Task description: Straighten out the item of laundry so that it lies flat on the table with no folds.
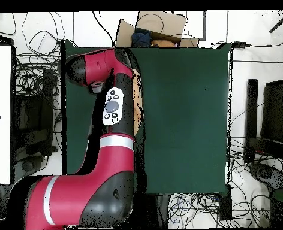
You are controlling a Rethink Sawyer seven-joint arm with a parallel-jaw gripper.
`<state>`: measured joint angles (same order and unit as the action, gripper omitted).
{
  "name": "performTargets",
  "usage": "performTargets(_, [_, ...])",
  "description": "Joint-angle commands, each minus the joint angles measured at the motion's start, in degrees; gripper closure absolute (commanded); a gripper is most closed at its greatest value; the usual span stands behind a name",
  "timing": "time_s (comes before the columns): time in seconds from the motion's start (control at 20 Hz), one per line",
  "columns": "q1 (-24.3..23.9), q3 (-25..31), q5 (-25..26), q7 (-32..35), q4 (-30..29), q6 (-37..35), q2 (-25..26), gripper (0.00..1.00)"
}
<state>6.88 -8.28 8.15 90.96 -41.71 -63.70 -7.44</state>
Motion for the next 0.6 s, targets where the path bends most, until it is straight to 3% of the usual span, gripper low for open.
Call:
performTargets(0.05, [1.49, -1.15, 2.31, 15.80, -3.48, 5.26, 3.47, 0.00])
performTargets(0.6, [2.01, -2.37, 0.90, 17.89, -0.15, 5.33, 6.09, 0.00])
